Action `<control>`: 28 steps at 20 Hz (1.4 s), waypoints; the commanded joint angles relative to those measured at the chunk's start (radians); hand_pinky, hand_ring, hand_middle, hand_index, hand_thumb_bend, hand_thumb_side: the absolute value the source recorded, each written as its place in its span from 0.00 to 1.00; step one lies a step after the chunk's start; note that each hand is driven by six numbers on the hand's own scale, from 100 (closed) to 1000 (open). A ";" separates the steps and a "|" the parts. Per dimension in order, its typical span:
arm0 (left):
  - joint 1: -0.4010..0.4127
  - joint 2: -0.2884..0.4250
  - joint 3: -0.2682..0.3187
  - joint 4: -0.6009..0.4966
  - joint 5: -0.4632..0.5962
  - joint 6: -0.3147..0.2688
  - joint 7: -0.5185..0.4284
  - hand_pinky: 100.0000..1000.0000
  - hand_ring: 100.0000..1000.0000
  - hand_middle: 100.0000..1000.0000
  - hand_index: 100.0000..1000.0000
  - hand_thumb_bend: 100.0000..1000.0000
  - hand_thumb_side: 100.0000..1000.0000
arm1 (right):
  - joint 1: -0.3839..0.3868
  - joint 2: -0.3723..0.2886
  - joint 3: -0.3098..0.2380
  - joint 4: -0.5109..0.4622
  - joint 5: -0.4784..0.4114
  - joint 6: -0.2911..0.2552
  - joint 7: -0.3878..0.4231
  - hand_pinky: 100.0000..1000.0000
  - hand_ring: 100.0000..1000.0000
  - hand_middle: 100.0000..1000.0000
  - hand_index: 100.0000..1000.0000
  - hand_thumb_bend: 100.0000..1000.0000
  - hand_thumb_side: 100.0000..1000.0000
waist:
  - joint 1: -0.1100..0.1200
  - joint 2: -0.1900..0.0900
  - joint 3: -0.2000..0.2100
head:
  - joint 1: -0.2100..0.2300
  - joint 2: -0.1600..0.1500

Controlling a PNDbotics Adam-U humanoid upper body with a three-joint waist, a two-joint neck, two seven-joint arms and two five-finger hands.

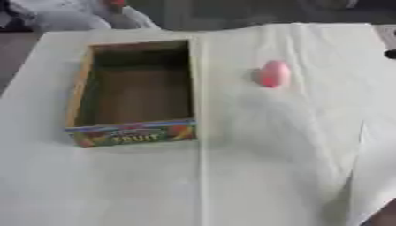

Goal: Pick up objects on the table and place them in the box.

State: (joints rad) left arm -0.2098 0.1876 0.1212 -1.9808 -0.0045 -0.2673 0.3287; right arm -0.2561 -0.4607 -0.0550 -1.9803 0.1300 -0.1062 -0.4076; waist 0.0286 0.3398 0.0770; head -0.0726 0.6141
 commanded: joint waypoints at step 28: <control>0.004 0.022 -0.008 -0.019 0.003 0.001 -0.013 0.75 0.49 0.57 0.83 0.00 0.60 | -0.318 -0.296 0.101 -0.005 0.060 0.306 0.209 0.65 0.81 0.74 0.83 0.39 0.69 | -0.001 -0.032 0.010 | -0.016 0.016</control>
State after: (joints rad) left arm -0.2028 0.1888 0.1150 -1.9808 -0.0027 -0.2656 0.3189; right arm -0.5569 -0.7083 0.0455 -1.9785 0.1754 0.1728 -0.2154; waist 0.0291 0.3291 0.0864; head -0.0856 0.6234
